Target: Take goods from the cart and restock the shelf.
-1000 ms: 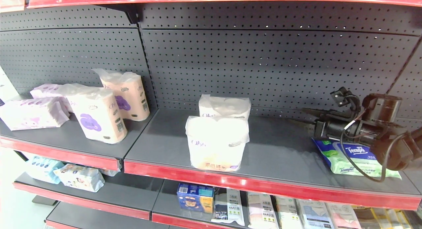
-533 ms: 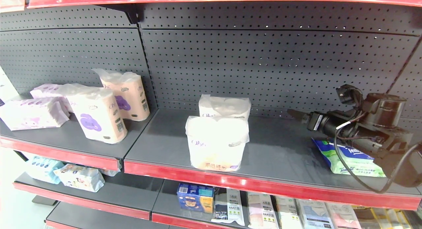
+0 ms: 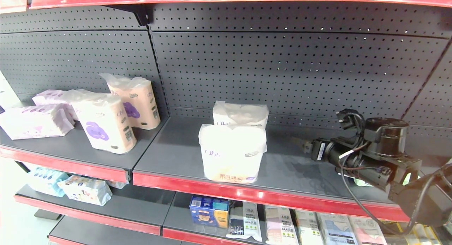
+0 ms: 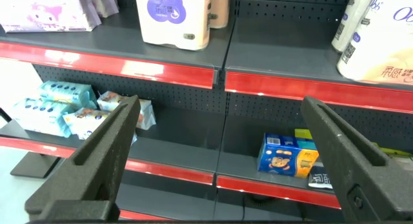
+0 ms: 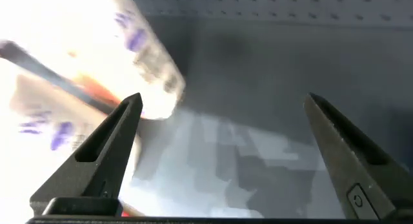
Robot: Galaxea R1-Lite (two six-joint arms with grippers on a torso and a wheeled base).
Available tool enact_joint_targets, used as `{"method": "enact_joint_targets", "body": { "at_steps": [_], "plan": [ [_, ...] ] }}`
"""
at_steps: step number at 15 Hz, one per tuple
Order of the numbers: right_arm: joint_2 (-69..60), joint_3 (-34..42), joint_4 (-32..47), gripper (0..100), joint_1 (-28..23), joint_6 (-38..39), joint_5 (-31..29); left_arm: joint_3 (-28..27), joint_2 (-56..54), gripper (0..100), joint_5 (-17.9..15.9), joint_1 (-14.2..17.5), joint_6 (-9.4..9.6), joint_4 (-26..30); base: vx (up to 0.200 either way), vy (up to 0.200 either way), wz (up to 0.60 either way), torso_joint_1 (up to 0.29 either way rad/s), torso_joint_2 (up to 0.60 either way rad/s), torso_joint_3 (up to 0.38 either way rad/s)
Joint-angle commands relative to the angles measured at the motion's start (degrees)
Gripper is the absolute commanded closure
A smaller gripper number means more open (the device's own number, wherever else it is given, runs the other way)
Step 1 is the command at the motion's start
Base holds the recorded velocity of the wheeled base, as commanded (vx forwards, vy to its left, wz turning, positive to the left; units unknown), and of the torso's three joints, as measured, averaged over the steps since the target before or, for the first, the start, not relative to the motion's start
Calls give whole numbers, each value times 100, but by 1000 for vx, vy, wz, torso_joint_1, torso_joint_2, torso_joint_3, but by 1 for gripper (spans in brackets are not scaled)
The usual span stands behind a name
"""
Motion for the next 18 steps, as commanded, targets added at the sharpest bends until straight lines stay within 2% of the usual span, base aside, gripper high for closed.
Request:
{"method": "enact_joint_targets", "body": {
  "at_steps": [1, 10, 13, 14, 18],
  "plan": [
    [299, 9, 4, 0, 92, -1, -35, 1, 7, 0, 4, 2, -4, -1, 0, 0, 0, 0, 0, 0],
    [660, 9, 75, 0, 470, 34, -308, 1, 7, 0, 4, 2, -4, -1, 0, 0, 0, 0, 0, 0],
    [756, -43, 75, 0, 585, 193, -528, 1, 7, 0, 4, 2, -4, -1, 0, 0, 0, 0, 0, 0],
    [862, -52, 75, 0, 857, 500, -844, 1, 7, 0, 4, 2, -4, -10, 0, 0, 0, 0, 0, 0],
    [959, -79, 75, 0, 971, 579, -870, -8, 7, 0, 4, 2, -4, -1, 0, 0, 0, 0, 0, 0]
  ]
}}
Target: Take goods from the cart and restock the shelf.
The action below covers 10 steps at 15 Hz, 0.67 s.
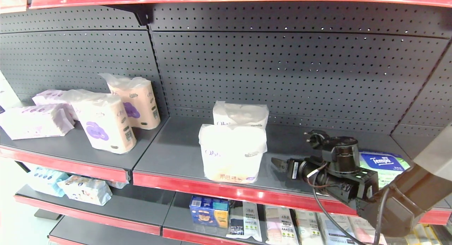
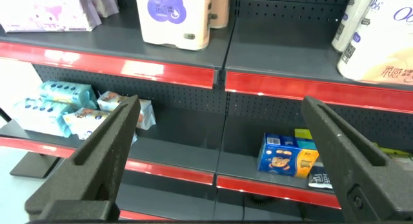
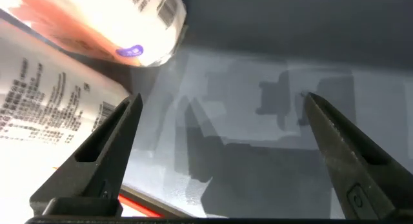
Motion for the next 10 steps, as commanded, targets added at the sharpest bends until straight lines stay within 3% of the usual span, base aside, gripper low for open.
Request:
{"method": "enact_joint_targets", "body": {
  "at_steps": [1, 10],
  "plan": [
    [69, -18, -2, 0, 95, 8, -7, 1, 7, 0, 4, 4, -1, -1, 0, 0, 0, 0, 0, 0],
    [183, -185, -2, 0, 420, 289, -218, 1, 7, 0, 4, 4, -1, -1, 0, 0, 0, 0, 0, 0]
  ]
}}
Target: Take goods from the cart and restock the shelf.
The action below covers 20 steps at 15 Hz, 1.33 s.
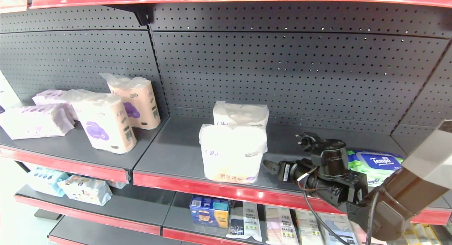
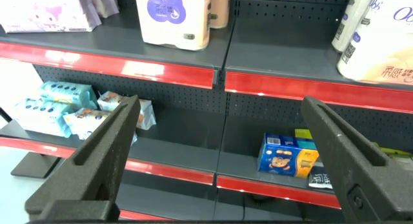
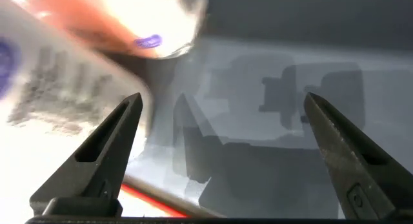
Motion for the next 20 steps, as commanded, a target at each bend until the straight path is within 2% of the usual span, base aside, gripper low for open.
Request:
{"method": "enact_joint_targets", "body": {
  "at_steps": [1, 20],
  "plan": [
    [34, -49, -2, 0, 77, 23, -28, 1, 7, 0, 1, 2, -1, -1, 0, 0, 0, 0, 0, 0],
    [-27, -85, -2, 0, 306, 93, -63, 1, 7, 0, 1, 2, -10, -1, 0, 0, 0, 0, 0, 0]
  ]
}}
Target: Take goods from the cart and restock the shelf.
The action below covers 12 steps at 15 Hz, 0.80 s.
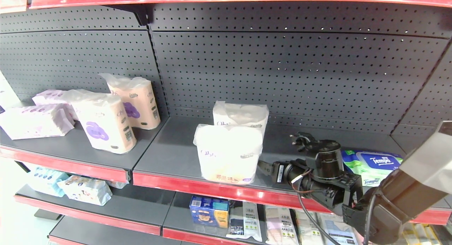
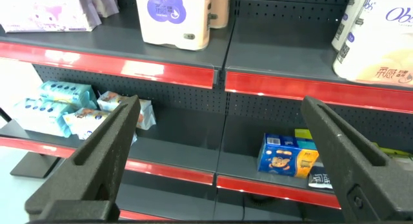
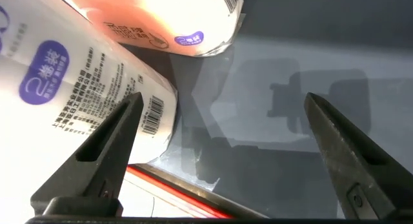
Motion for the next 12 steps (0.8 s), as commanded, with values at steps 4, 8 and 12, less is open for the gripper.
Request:
{"method": "enact_joint_targets", "body": {
  "at_steps": [4, 8, 12],
  "plan": [
    [-71, 42, -5, 0, -47, -1, -10, 1, 7, 0, 4, 2, -1, -1, 0, 0, 0, 0, 0, 0],
    [-633, 244, 13, 0, -337, -71, 25, 1, 7, 0, 4, 2, -1, -1, 0, 0, 0, 0, 0, 0],
    [-1468, 482, 382, 0, -1014, -502, 166, 1, 7, 0, 4, 2, -1, -1, 0, 0, 0, 0, 0, 0]
  ]
}}
